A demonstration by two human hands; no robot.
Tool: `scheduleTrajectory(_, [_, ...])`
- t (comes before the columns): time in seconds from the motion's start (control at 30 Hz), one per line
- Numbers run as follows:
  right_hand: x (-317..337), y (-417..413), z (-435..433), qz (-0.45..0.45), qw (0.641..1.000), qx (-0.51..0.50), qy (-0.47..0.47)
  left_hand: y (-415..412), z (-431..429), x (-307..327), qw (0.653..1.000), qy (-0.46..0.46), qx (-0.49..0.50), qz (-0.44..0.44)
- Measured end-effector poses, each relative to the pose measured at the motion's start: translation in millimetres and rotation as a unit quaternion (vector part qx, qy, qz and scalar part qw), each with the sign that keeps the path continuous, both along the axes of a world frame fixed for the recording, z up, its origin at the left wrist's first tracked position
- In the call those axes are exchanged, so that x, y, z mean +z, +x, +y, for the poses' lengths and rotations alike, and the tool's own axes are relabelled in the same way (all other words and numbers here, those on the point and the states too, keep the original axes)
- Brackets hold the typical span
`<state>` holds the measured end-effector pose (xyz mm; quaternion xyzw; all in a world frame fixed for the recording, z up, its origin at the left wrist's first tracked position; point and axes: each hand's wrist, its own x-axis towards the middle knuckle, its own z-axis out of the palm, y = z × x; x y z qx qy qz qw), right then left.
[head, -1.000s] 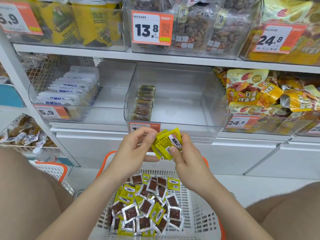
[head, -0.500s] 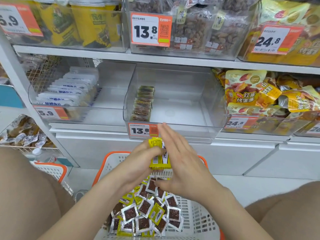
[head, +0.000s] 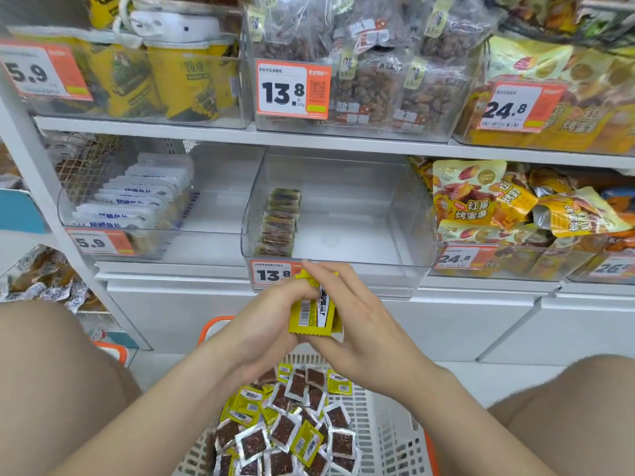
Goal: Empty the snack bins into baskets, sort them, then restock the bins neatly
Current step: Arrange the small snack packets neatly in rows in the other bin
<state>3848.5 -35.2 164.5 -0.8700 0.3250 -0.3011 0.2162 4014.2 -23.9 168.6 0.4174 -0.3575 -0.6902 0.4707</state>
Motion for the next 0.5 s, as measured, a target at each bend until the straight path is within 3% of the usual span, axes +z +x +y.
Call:
scheduleTrajectory(0.13, [29,8,-11,-0.051,0.997,0.022,0.046,7,-17,28,1.000,0.004,-0.019,0.004])
scheduleTrajectory(0.3, [57,0,-65,-0.127,0.950,0.129,0.253,25,-55,55,0.996,0.067,-0.060,-0.003])
scheduleTrajectory(0.5, [56,6,-138,-0.116,0.964,0.068,0.230,38,-119,73,0.991,0.088,-0.089,-0.040])
